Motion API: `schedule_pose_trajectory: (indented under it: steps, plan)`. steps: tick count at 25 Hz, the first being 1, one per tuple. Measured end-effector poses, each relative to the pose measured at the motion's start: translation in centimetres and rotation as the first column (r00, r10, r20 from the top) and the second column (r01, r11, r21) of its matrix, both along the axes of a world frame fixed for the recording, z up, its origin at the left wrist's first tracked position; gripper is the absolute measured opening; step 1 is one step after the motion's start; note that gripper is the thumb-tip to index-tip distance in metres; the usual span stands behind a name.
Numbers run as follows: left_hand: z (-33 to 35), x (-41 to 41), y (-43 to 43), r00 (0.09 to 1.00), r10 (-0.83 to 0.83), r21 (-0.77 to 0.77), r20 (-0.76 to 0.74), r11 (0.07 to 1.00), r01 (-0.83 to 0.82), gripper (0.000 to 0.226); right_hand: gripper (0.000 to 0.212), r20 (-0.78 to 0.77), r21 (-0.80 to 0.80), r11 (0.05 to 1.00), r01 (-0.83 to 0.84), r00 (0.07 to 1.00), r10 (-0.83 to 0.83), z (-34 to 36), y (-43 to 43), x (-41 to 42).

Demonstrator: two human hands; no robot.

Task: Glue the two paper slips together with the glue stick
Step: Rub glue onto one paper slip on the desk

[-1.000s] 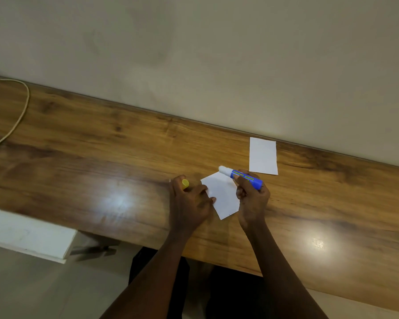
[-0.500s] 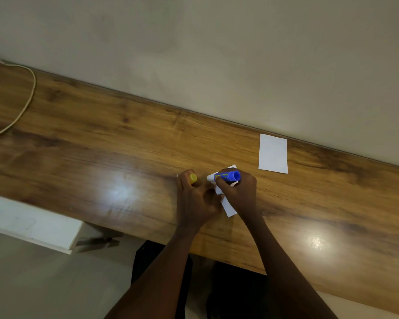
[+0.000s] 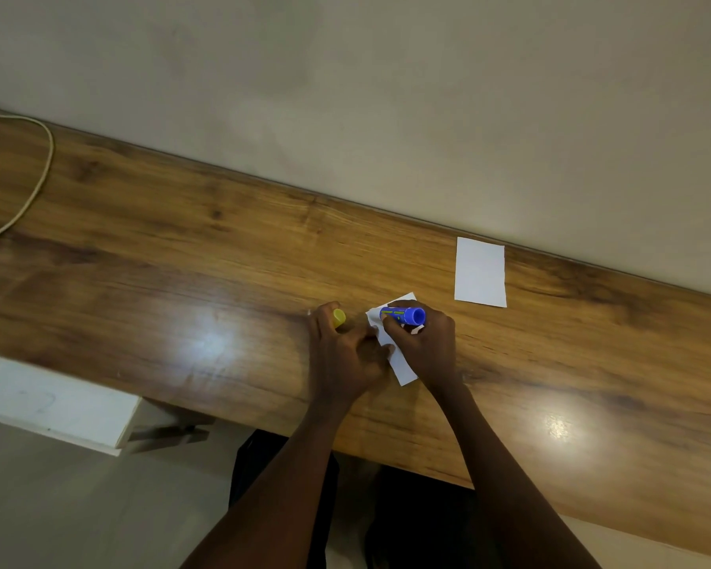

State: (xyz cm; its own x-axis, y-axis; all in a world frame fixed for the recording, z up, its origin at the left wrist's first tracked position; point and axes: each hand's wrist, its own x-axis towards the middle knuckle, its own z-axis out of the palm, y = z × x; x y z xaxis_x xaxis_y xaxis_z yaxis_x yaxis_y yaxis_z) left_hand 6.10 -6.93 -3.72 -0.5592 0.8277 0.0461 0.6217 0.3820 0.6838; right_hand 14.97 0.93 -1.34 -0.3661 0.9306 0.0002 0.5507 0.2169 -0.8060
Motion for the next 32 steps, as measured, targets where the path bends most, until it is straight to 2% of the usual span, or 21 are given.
schedule_pose_trajectory:
  steps: [3, 11, 15, 20, 23, 26, 29, 32]
  plan:
    - [-0.1, 0.0, 0.1, 1.0, 0.009, 0.001, -0.003, 1.0, -0.009, 0.035, 0.02, 0.04, 0.009, 1.0, -0.015, 0.999, 0.014, 0.1, 0.3, 0.0]
    - [-0.3, 0.1, 0.3, 0.999, 0.039, 0.012, -0.035, 0.999, -0.039, 0.034, 0.024, 0.102, 0.035, 0.993, 0.115, 0.988, -0.118, -0.3, 2.3, 1.7]
    - [-0.4, 0.1, 0.2, 0.997, 0.033, 0.026, -0.068, 0.999, -0.031, 0.035, 0.027, 0.096, 0.029, 0.991, 0.129, 0.987, -0.132, -0.7, 2.9, 2.1]
    - [-0.3, 0.3, 0.3, 0.996, 0.032, -0.007, -0.079, 0.999, -0.033, 0.038, 0.041, -0.036, 0.067, 0.98, 0.187, 0.982, -0.185, -0.5, 0.8, 2.7]
    - [-0.4, 0.1, 0.3, 0.996, 0.029, -0.021, -0.087, 0.999, -0.031, 0.039, 0.054, 0.092, 0.142, 0.985, 0.1, 0.989, -0.114, -1.2, -2.9, 2.5]
    - [-0.5, 0.2, 0.1, 0.996, 0.036, -0.002, -0.079, 0.999, -0.036, 0.036, 0.046, 0.26, 0.115, 0.993, 0.034, 0.963, -0.063, -1.8, -4.3, 1.7]
    - [-0.8, 0.2, 0.2, 0.997, 0.061, 0.048, -0.053, 0.997, -0.059, 0.025, 0.05, 0.282, -0.025, 0.999, -0.021, 0.959, 0.027, -1.4, -2.6, 1.5]
    - [-1.0, 0.1, 0.3, 0.996, 0.073, 0.056, -0.046, 0.996, -0.07, 0.02, 0.051, 0.275, -0.066, 0.967, -0.247, 0.927, 0.255, -0.6, 0.5, 2.4]
